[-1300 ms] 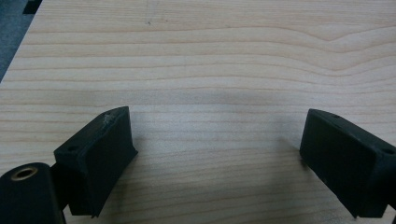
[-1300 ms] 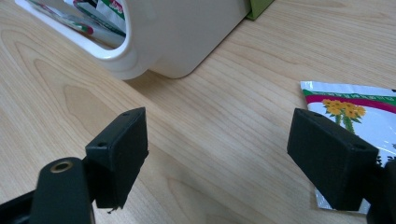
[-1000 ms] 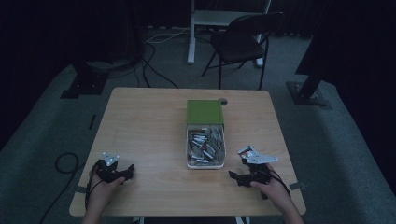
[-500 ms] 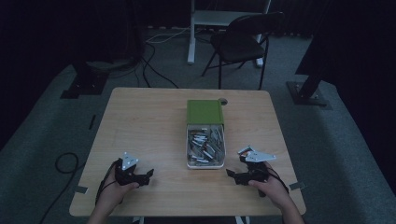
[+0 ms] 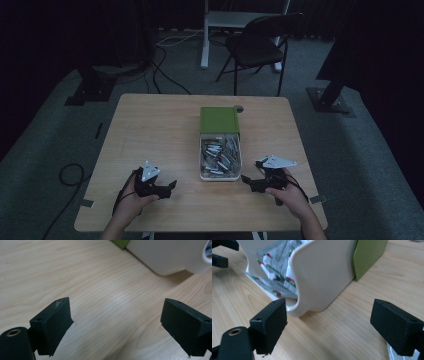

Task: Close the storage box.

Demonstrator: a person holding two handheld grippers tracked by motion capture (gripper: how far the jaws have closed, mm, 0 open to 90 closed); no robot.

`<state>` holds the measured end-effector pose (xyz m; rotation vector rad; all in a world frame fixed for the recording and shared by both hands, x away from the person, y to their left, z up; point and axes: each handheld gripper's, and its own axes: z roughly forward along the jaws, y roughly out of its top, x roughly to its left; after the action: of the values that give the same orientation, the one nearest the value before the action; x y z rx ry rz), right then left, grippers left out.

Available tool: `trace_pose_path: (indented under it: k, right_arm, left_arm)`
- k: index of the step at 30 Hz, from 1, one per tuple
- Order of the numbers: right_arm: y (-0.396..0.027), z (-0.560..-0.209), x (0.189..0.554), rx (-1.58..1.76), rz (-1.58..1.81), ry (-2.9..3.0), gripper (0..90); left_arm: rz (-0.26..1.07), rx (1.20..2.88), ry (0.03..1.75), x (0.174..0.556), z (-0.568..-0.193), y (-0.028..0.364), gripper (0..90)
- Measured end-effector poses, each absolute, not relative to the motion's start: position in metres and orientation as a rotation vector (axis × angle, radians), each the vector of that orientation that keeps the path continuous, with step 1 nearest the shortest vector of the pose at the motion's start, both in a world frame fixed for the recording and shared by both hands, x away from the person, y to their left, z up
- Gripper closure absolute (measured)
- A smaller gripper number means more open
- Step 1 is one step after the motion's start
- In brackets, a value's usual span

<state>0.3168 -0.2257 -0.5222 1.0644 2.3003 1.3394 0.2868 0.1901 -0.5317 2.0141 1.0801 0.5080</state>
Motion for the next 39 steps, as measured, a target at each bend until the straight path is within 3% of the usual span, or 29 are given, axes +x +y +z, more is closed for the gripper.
trace_pose_path:
  k: [39]
  right_arm:
    - [-0.216, -0.513, 0.335, 1.074, 1.385, 2.27, 13.7]
  left_arm:
    - [0.43, 1.954, 0.88, 0.317, -0.509, 0.124, 10.6]
